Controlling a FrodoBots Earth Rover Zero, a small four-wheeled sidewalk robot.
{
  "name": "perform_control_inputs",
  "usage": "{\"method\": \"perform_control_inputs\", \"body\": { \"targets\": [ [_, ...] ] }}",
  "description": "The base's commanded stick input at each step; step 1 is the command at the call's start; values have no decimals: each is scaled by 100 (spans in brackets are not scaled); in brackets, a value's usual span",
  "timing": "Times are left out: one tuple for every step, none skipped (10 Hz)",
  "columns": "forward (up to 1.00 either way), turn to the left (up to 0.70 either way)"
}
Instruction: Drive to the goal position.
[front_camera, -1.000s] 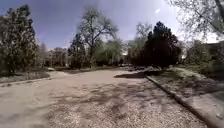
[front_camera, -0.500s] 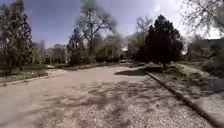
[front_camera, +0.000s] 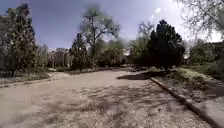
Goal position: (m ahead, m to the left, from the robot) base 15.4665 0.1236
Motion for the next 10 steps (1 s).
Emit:
{"method": "perform_control_inputs", "body": {
  "targets": [
    [70,11],
    [70,6],
    [70,0],
    [70,0],
    [70,0],
    [70,0],
    [70,0],
    [70,0],
    [70,0],
    [70,0]
  ]
}}
